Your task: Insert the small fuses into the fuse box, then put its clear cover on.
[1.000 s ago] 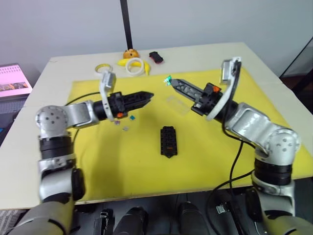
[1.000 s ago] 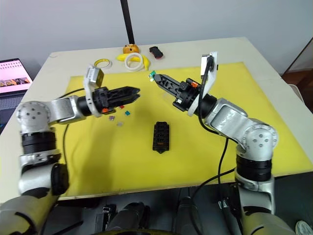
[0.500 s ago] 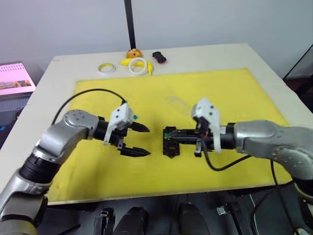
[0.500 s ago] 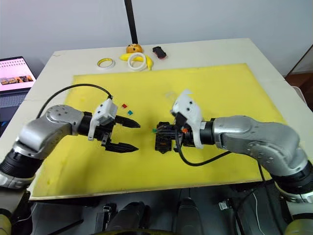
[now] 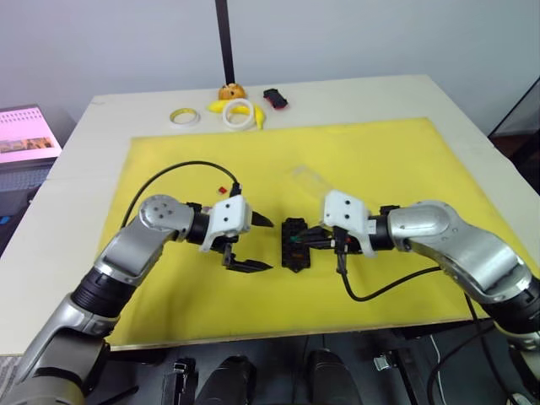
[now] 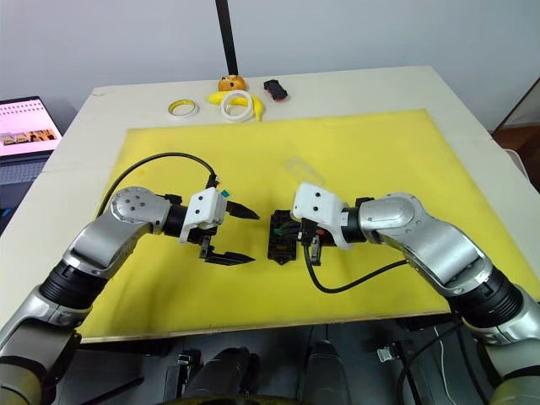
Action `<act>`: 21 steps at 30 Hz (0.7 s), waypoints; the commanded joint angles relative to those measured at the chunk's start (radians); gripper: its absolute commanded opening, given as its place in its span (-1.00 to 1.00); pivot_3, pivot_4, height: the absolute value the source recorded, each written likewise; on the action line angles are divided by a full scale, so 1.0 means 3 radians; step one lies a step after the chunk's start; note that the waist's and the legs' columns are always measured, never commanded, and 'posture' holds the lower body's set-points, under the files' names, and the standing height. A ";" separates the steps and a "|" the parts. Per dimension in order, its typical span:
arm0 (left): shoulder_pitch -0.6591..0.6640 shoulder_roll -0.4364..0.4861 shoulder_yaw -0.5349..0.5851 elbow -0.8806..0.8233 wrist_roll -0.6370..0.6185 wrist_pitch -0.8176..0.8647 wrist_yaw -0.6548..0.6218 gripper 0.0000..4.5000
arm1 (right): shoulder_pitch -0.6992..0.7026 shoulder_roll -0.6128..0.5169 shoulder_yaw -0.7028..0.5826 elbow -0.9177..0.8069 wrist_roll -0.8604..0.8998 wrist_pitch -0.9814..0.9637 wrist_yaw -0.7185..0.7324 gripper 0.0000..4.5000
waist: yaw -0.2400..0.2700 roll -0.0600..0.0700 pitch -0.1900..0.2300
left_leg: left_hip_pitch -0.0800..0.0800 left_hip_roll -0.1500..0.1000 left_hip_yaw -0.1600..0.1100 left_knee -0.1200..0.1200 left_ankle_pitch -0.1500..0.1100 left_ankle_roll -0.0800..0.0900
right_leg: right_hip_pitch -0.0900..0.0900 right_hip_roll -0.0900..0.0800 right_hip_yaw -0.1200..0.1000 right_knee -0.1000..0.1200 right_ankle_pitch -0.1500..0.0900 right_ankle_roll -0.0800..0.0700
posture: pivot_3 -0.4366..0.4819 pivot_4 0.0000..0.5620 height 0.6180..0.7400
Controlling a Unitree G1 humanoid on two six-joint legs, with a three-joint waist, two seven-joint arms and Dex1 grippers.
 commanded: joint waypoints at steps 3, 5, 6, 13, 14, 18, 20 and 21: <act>0.0010 -0.0063 0.0032 -0.0102 0.0056 -0.0020 0.0022 0.99 | 0.0037 0.0074 -0.0122 -0.0092 -0.0120 -0.0032 0.0128 -1.00 | -0.0005 0.0000 0.0000 | 0.0000 0.0000 0.0000 0.0000 0.0000 0.0000 | 0.0000 0.0000 0.0000 0.0000 0.0000 0.0000 | -0.05 -0.47 1.00; 0.0021 -0.0071 0.0045 -0.0127 0.0055 0.0002 0.0017 0.99 | 0.0062 0.0096 -0.0134 -0.0109 -0.0154 -0.0008 0.0146 -1.00 | -0.0007 0.0000 0.0000 | 0.0000 0.0000 0.0000 0.0000 0.0000 0.0000 | 0.0000 0.0000 0.0000 0.0000 0.0000 0.0000 | -0.05 -0.47 1.00; 0.0022 -0.0074 0.0048 -0.0134 0.0053 0.0012 0.0017 0.99 | 0.0072 0.0106 -0.0139 -0.0114 -0.0168 0.0002 0.0156 -1.00 | -0.0008 0.0000 0.0000 | 0.0000 0.0000 0.0000 0.0000 0.0000 0.0000 | 0.0000 0.0000 0.0000 0.0000 0.0000 0.0000 | -0.05 -0.47 1.00; 0.0018 -0.0087 0.0058 -0.0151 0.0056 0.0047 0.0013 0.99 | 0.0098 0.0168 -0.0166 -0.0104 -0.0267 0.0024 0.0221 -1.00 | -0.0002 0.0000 0.0000 | 0.0000 0.0000 -0.0001 0.0000 0.0000 0.0000 | 0.0000 0.0000 0.0000 0.0000 0.0000 0.0000 | -0.05 -0.47 1.00; 0.0014 -0.0090 0.0058 -0.0145 0.0057 0.0049 0.0012 0.99 | 0.0098 0.0176 -0.0169 -0.0102 -0.0277 0.0026 0.0230 -1.00 | -0.0004 0.0000 0.0000 | 0.0000 0.0000 -0.0001 0.0000 0.0000 0.0000 | 0.0000 0.0000 0.0000 0.0000 0.0000 0.0000 | -0.05 -0.47 1.00; 0.0002 -0.0106 0.0060 -0.0124 0.0062 0.0056 0.0017 0.99 | 0.0105 0.0196 -0.0187 -0.0115 -0.0298 0.0043 0.0267 -1.00 | -0.0004 0.0000 0.0000 | 0.0000 0.0000 -0.0001 0.0000 0.0000 0.0000 | 0.0000 0.0000 0.0000 0.0000 0.0000 0.0000 | -0.05 -0.47 1.00; 0.0000 -0.0112 0.0061 -0.0120 0.0065 0.0056 0.0015 0.99 | 0.0106 0.0200 -0.0196 -0.0123 -0.0301 0.0055 0.0290 -1.00 | -0.0005 0.0000 0.0000 | 0.0000 0.0000 -0.0001 0.0000 0.0000 0.0000 | 0.0000 0.0000 0.0000 0.0000 0.0000 0.0000 | -0.05 -0.47 1.00; 0.0002 -0.0113 0.0062 -0.0121 0.0065 0.0057 0.0015 0.99 | 0.0110 0.0201 -0.0202 -0.0129 -0.0302 0.0060 0.0298 -1.00 | -0.0005 0.0000 0.0000 | 0.0001 0.0000 -0.0001 0.0000 0.0000 0.0000 | 0.0000 0.0000 0.0000 0.0000 0.0000 0.0000 | -0.05 -0.47 1.00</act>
